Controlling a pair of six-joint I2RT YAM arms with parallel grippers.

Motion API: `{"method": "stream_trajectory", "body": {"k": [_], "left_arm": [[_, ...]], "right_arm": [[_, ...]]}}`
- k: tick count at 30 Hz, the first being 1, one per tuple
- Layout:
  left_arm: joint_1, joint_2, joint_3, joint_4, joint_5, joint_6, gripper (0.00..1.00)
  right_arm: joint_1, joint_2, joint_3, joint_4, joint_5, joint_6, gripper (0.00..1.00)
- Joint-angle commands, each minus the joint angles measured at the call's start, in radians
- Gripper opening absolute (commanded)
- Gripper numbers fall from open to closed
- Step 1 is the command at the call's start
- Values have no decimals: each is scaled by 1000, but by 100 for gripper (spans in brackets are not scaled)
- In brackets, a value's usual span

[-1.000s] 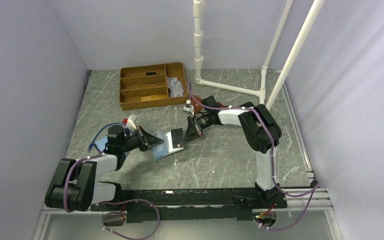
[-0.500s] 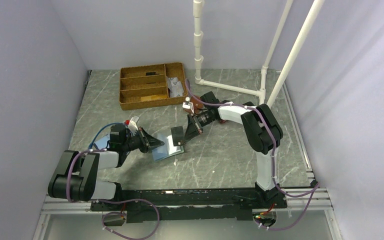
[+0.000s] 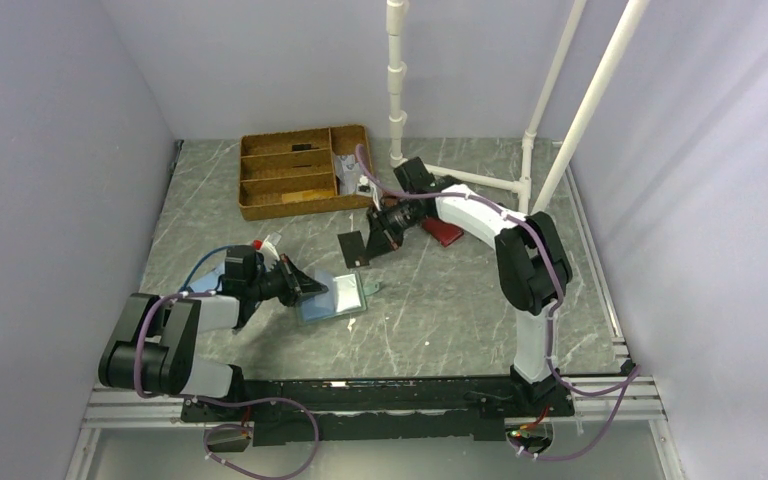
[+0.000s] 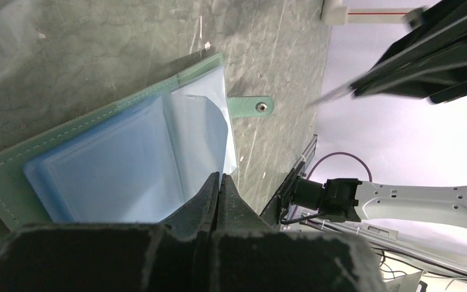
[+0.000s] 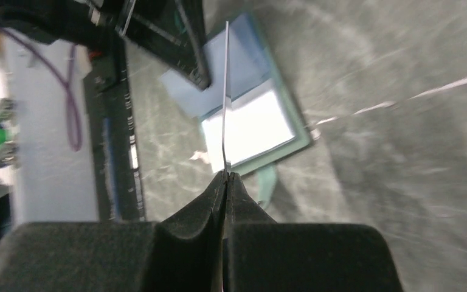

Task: Take the credit cards out of the card holder
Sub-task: Remove the credit card from the card holder.

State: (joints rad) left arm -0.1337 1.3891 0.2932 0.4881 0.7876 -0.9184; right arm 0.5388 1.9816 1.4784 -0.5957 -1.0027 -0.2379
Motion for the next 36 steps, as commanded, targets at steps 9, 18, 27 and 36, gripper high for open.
{"method": "stream_trajectory", "body": {"k": [9, 18, 27, 36], "left_arm": [[-9, -16, 41, -62, -26, 64, 0], [-10, 41, 65, -55, 9, 104, 3], [-45, -49, 145, -390, -215, 180, 15], [-46, -337, 162, -596, -325, 218, 42]], "right_arm": [[4, 277, 774, -230, 340, -135, 0], [0, 215, 673, -176, 186, -23, 0], [3, -37, 223, -140, 63, -56, 0], [13, -98, 32, -92, -33, -51, 0]]}}
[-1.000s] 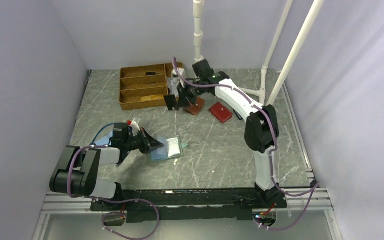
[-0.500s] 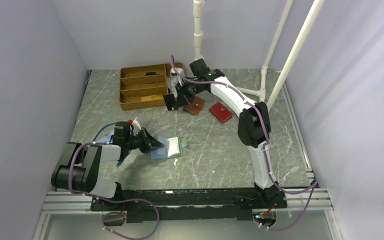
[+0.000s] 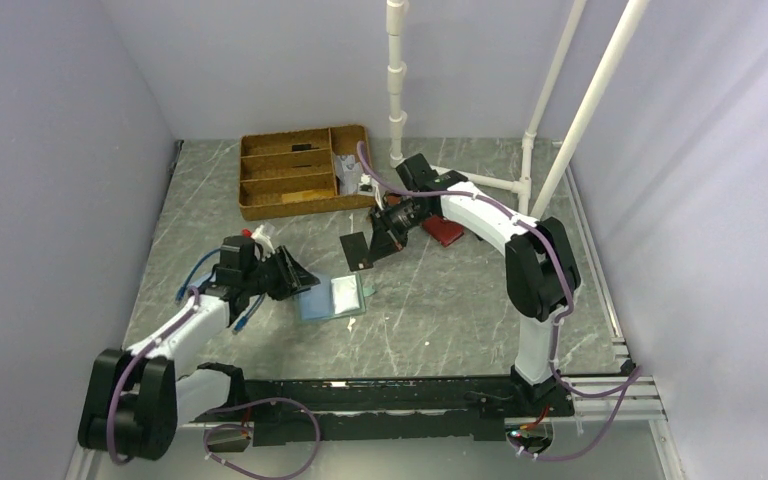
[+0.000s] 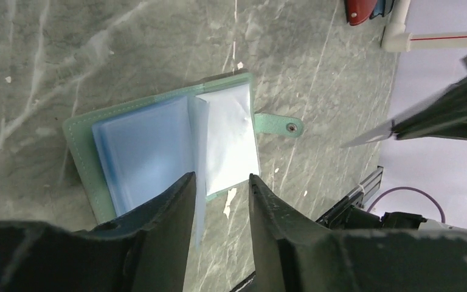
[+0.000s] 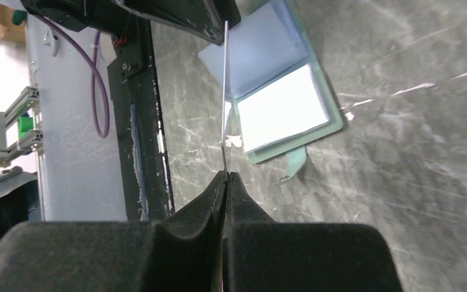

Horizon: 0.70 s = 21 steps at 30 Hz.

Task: Take the credit cards out of the card holder
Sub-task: Remove the credit card from the card holder.

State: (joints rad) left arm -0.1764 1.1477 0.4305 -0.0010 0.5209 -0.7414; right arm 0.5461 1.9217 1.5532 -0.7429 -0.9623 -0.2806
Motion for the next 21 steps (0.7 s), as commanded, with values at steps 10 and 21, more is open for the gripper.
{"method": "stream_trajectory", "body": {"k": [10, 21], "left_arm": [[-3, -214, -131, 388, 207, -166, 65], [-47, -205, -169, 671, 260, -229, 66]], "right_arm": [[6, -14, -41, 16, -194, -41, 0], [5, 17, -39, 14, -287, -30, 0]]}}
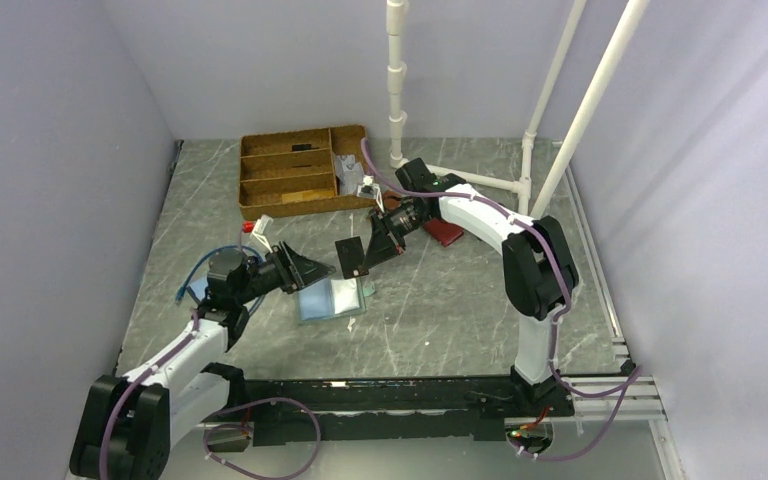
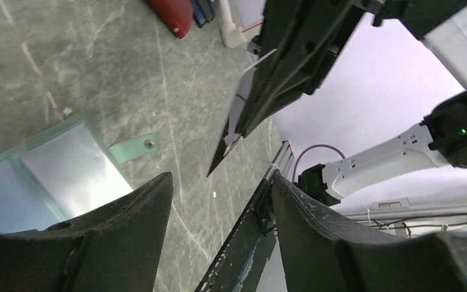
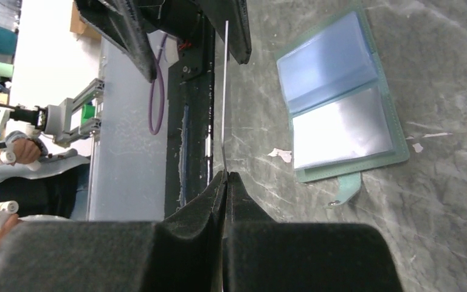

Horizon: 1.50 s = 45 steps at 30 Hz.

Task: Take the credit cards out of the card holder
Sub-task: Remove the credit card from the card holder.

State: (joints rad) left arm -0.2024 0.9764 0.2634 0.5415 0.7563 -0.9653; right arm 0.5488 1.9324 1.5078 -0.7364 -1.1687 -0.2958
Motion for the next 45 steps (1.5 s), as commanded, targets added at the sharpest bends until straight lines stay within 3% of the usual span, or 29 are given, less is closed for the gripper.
{"method": "stream_trajectory", "body": {"k": [1, 6, 13, 23, 34, 45], "left_arm": [[-24, -42, 1, 126, 20, 0, 66], [-28, -84, 18, 83, -30, 20, 68], [-29, -110, -4, 106, -77, -25, 80], [-30, 20, -23, 291, -2, -94, 79], [-81, -35, -12, 172, -49, -27, 79], [-119, -5, -18, 207, -85, -33, 78]], "right_arm": [[3, 8, 6, 8, -86, -14, 0], [2, 20, 16, -13, -110, -32, 0], [2, 29, 25, -40, -132, -51, 0], [2, 31, 26, -45, -145, -55, 0], [2, 46, 34, -63, -162, -66, 0], [2, 47, 32, -63, -167, -67, 0]]}}
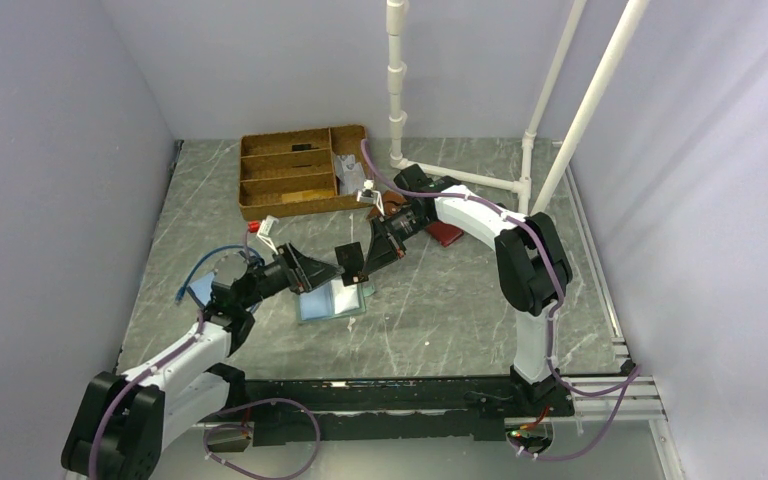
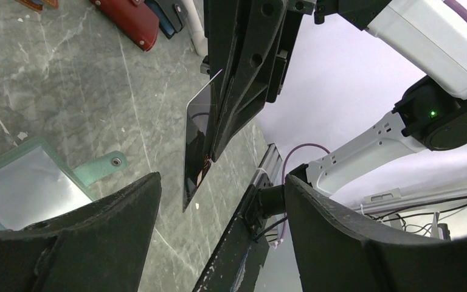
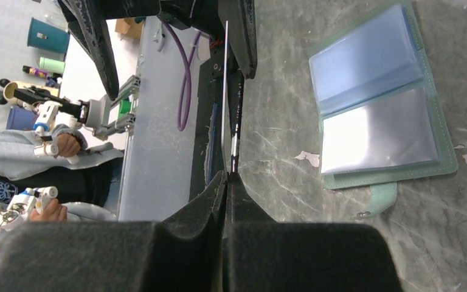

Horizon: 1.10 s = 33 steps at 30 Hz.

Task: Take the credit cards out of the card holder
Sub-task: Remove the credit card from the card holder.

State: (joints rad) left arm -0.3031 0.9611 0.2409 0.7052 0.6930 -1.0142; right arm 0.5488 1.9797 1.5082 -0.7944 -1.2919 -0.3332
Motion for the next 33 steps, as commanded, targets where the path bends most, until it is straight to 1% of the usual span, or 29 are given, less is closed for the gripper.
{"method": "stream_trajectory", "body": {"k": [1, 9, 17, 20, 23, 25, 27, 28, 30, 31, 33], "left_arm": [[-23, 13, 4, 46, -23, 16, 78], [-59, 22, 14, 38, -62, 27, 75], [-80, 76, 24, 69, -64, 25, 64], [-83, 96, 27, 87, -61, 25, 54], [-86, 107, 33, 95, -56, 27, 38], [-88, 112, 37, 98, -52, 32, 23], [-88, 118, 40, 109, -43, 38, 5], [-88, 119, 40, 113, -39, 41, 0], [-87, 113, 41, 100, -45, 50, 0], [-88, 102, 42, 68, -55, 59, 0], [-88, 73, 42, 19, -85, 81, 0]], "right_arm": [[2, -1, 32, -5, -45, -29, 0], [2, 2, 34, -15, -60, -36, 0], [2, 4, 35, -16, -63, -38, 0], [1, 5, 34, -14, -66, -36, 0], [3, 8, 33, -15, -66, -36, 0], [3, 10, 33, -16, -65, -36, 0], [3, 11, 33, -16, -63, -36, 0], [3, 10, 33, -16, -61, -36, 0], [3, 9, 35, -16, -56, -36, 0], [3, 8, 37, -20, -52, -40, 0], [3, 2, 41, -30, -36, -46, 9]]}}
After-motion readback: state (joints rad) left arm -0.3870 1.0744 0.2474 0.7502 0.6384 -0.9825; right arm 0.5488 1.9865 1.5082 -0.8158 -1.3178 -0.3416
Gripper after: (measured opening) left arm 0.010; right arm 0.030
